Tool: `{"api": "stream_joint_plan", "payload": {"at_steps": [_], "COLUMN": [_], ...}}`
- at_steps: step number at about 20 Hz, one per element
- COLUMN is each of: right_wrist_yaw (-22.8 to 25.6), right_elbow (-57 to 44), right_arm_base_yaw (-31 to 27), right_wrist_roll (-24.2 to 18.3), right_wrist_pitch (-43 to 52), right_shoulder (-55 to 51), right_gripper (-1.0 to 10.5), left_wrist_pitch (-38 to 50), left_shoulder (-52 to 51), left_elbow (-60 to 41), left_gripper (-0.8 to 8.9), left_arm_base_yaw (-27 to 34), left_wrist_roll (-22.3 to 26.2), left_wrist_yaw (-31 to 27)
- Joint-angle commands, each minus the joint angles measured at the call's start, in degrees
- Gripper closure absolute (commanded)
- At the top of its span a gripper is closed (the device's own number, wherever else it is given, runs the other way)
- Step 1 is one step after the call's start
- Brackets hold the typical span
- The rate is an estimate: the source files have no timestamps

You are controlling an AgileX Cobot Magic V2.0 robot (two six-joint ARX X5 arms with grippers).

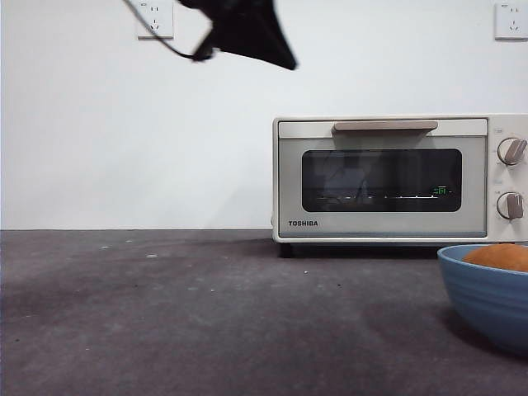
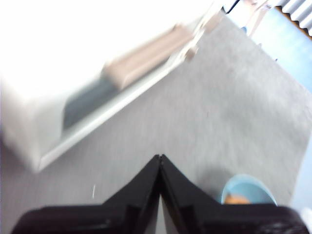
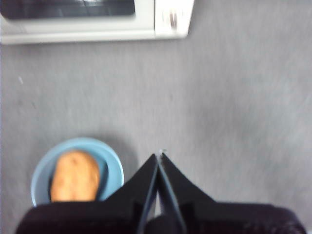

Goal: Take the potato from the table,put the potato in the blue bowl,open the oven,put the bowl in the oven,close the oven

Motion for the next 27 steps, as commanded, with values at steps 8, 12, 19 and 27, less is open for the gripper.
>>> {"api": "stream_joint_plan", "payload": {"at_steps": [8, 12, 19, 27], "right_wrist_yaw": [-22.2, -32.7, -31.1, -31.1], "right_elbow": [-17.9, -17.9, -17.9, -17.9], "right_arm_base_yaw": [0.0, 0.0, 0.0, 0.0], "right_wrist_roll": [6.5, 9.4, 5.1, 4.0], "right_wrist_pitch": [11.5, 17.6, 15.3, 15.4], "right_shoulder": [-9.5, -9.3, -8.2, -8.2], "right_gripper": [9.6, 9.6, 9.6, 9.6], "left_wrist_pitch": [4.8, 10.0, 13.6, 14.0], "left_shoulder": [15.9, 17.7, 19.5, 23.8], "left_elbow": [18.7, 18.7, 18.7, 18.7], "left_gripper": [8.19, 8.19, 8.19, 8.19], "left_arm_base_yaw": [-2.6, -4.2, -6.6, -7.1], "left_wrist_roll": [4.7, 13.2, 23.0, 23.4], "left_wrist_yaw": [-3.8, -6.8, -9.7, -14.3]}}
